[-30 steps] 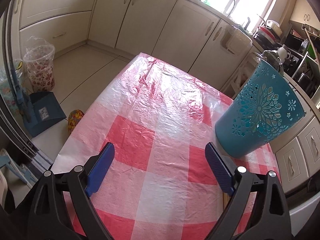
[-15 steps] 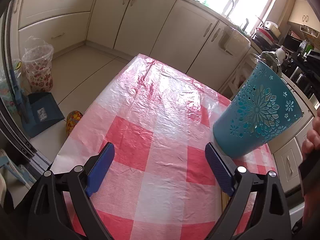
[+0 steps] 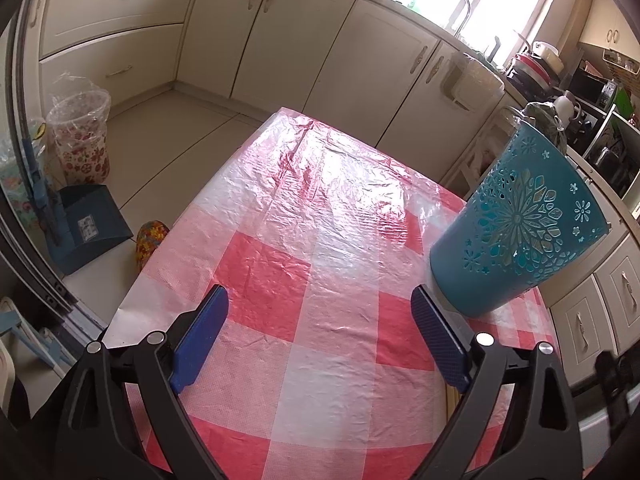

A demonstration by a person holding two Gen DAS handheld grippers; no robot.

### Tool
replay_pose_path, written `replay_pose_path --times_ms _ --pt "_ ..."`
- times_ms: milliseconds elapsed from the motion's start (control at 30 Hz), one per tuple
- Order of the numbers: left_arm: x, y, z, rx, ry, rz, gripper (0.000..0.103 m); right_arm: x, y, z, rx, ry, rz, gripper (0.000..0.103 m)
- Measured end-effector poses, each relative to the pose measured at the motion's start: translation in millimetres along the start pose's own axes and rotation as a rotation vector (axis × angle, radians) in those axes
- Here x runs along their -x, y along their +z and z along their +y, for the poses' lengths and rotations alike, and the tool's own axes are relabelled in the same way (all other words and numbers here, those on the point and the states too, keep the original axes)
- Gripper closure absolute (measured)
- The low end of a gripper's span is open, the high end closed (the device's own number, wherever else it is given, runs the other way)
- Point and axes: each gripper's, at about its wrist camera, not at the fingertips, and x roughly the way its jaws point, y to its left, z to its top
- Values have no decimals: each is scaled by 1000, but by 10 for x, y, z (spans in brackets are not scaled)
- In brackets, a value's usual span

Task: Organize utensils
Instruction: 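Lower the stick into the blue basket and open the right tool, then move the right tool back over the remaining wooden sticks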

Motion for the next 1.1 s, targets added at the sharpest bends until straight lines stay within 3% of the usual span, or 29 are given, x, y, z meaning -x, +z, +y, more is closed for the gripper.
replay_pose_path --times_ms 200,433,500,567,667,900,1100 --pt "8 -4 10 0 11 0 13 -272 -168 -181 -64 -26 116 54" --pt "2 -12 3 -5 8 2 12 -400 -255 93 39 55 225 53" --pt "-1 -11 -2 -7 7 3 12 -511 -258 254 84 102 284 62" --pt "-3 -11 -3 -6 7 3 12 -636 -254 408 123 130 333 78" --pt "-4 -8 5 -2 4 2 12 -798 -213 560 139 144 374 87" --pt "-5 -14 1 -3 -4 -1 12 -1103 -167 602 100 142 457 93" --pt "-8 -11 -5 -4 -4 -2 12 -1063 -195 588 124 147 469 93"
